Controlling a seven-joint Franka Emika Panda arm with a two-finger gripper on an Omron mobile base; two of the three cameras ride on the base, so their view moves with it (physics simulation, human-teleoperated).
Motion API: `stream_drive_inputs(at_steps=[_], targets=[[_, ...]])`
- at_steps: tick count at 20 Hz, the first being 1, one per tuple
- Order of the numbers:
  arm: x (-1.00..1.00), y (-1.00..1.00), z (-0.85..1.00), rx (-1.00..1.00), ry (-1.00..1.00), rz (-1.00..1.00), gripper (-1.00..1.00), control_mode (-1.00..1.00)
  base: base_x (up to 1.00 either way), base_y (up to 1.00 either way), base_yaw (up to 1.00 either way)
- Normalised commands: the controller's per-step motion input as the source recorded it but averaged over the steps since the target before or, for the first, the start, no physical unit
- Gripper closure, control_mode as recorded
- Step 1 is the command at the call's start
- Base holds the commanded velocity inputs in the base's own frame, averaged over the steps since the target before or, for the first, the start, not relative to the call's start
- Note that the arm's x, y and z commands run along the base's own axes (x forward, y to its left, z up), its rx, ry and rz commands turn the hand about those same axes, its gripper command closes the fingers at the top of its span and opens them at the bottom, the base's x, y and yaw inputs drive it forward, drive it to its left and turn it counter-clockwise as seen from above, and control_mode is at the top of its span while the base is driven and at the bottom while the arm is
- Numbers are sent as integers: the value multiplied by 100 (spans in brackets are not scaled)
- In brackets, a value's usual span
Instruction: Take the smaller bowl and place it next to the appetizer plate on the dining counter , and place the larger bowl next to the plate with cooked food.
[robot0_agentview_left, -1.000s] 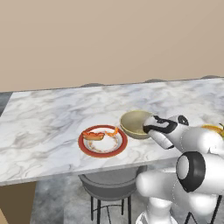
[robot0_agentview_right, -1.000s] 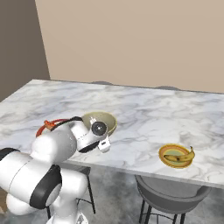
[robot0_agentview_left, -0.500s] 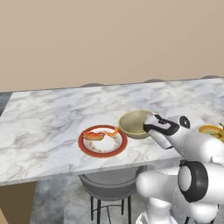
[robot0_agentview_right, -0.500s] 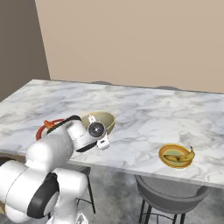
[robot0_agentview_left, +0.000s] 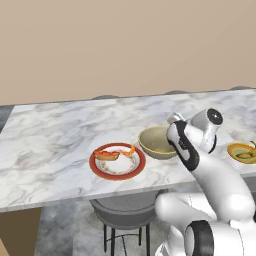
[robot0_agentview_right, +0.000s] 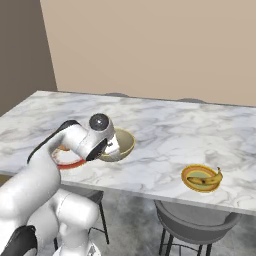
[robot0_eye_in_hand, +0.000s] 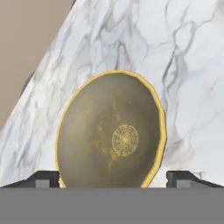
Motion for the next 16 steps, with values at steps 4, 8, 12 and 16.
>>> stream_drive_inputs(at_steps=[4,8,12,16], targets=[[-67,-9,77,-1,35,0,-100,-100,0,0,0],[-96,4,53,-4,23,3,-100,-100,0,0,0],[-100,49,6,-19,0,18,-100,-100,0,0,0],[-79,75,0,-31,-9,19,-100,-100,0,0,0]])
